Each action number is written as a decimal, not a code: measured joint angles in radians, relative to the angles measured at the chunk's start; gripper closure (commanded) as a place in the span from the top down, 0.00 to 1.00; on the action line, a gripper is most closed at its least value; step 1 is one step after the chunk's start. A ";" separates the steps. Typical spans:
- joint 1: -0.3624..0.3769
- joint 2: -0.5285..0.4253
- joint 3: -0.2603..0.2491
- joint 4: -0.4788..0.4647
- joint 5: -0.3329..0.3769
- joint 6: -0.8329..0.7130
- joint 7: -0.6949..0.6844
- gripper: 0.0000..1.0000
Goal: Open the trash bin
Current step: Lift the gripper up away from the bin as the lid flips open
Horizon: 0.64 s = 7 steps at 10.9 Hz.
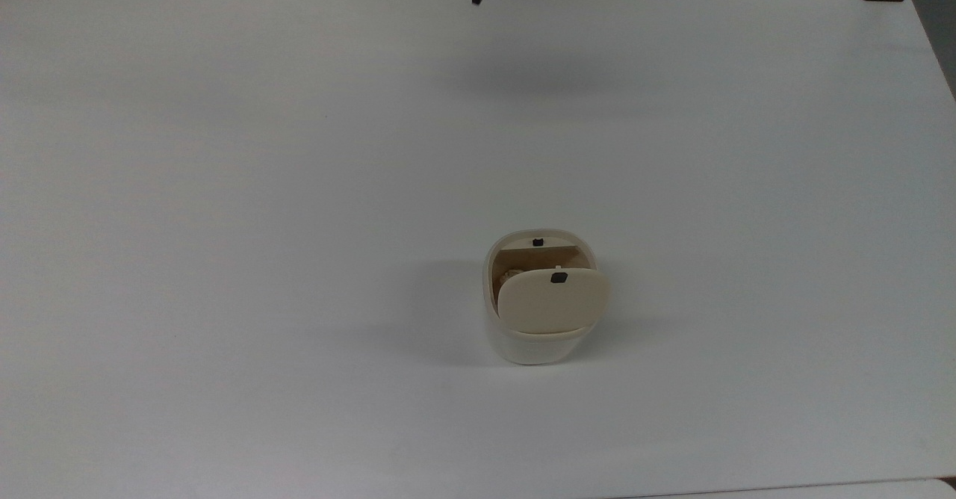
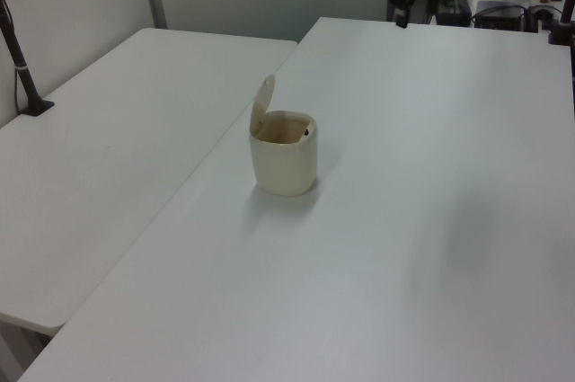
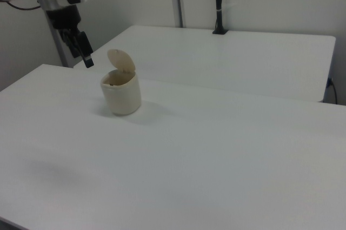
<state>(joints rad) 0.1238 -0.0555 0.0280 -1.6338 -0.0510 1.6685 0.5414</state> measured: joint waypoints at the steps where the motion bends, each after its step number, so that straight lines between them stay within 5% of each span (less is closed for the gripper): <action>1: -0.027 -0.018 0.000 0.000 0.035 -0.047 -0.077 1.00; 4: -0.131 -0.048 -0.001 -0.002 0.085 -0.077 -0.215 1.00; 7: -0.157 -0.047 -0.002 -0.003 0.086 -0.066 -0.400 1.00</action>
<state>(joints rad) -0.0329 -0.1022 0.0257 -1.6365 0.0351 1.6024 0.1416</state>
